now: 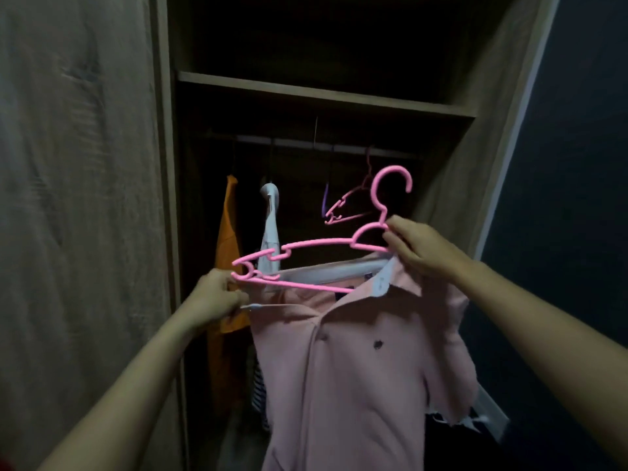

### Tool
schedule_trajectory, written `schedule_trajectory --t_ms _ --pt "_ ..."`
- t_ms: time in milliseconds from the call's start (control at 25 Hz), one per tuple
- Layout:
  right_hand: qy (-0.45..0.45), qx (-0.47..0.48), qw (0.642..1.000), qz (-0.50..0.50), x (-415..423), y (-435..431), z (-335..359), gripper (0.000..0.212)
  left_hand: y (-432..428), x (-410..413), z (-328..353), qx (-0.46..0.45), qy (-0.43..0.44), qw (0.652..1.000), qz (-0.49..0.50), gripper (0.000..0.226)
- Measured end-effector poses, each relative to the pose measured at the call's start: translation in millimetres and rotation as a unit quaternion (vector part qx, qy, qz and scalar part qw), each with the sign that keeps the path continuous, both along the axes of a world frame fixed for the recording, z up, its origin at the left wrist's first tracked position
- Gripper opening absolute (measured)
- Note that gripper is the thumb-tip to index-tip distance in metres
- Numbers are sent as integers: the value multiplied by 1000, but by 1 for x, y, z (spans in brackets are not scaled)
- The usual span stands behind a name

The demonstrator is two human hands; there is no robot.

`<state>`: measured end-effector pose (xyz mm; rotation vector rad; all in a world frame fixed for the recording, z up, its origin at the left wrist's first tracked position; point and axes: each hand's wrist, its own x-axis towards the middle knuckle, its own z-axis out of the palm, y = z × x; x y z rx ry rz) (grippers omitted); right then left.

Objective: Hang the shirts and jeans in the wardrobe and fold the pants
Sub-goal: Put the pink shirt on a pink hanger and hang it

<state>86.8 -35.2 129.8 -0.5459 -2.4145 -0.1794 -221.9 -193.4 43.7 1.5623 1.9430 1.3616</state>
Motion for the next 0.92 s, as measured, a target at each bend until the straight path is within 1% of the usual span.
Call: schedule_trajectory --t_ms 40,80,160,240,320,360,400,480,560,600,640,680,760,800,840,880,920 --pt "-4 -6 1000 -19 6 2 -7 25 -2 -3 5 -8 25 1000 -1 33" --pt "3 -15 999 -34 12 5 -14 23 -2 -4 9 -2 28 1000 -12 37" --pt "6 -25 999 -46 21 8 -23 24 -2 -2 11 24 4 1000 -1 42" --pt "-25 -20 999 -32 26 7 -27 30 0 -2 15 48 -15 997 50 37" --pt "-74 -29 996 -36 26 5 -27 32 1 4 19 57 -6 993 106 27" --pt "-93 -25 994 -51 23 3 -28 37 2 9 20 65 19 989 133 24" --pt "-97 -5 993 -69 18 2 -29 43 3 16 22 79 67 981 166 21" --pt "-83 67 990 -95 3 -5 -32 51 9 28 24 128 179 948 230 20" --pt "-71 125 983 -114 -15 -11 -36 45 17 40 36 150 239 922 266 20" --pt "-51 129 982 -124 -24 -12 -37 43 19 49 44 155 255 913 277 19" --pt "-13 114 984 -137 -33 -14 -34 41 21 60 49 167 279 905 274 14" --pt "38 81 985 -150 -40 -15 -27 37 21 76 50 190 313 897 245 6" --pt "118 22 982 -148 -45 -9 -14 29 21 110 32 225 408 875 135 6" --pt "136 9 982 -134 -43 -6 -9 28 20 118 20 239 434 865 83 10" --pt "146 7 983 -107 -38 -3 -7 29 17 115 14 235 422 875 44 25" --pt "152 4 986 -74 -32 0 -5 30 15 104 16 249 385 888 31 37" --pt "160 -1 986 -41 -26 2 -4 30 14 87 22 257 354 898 44 44"
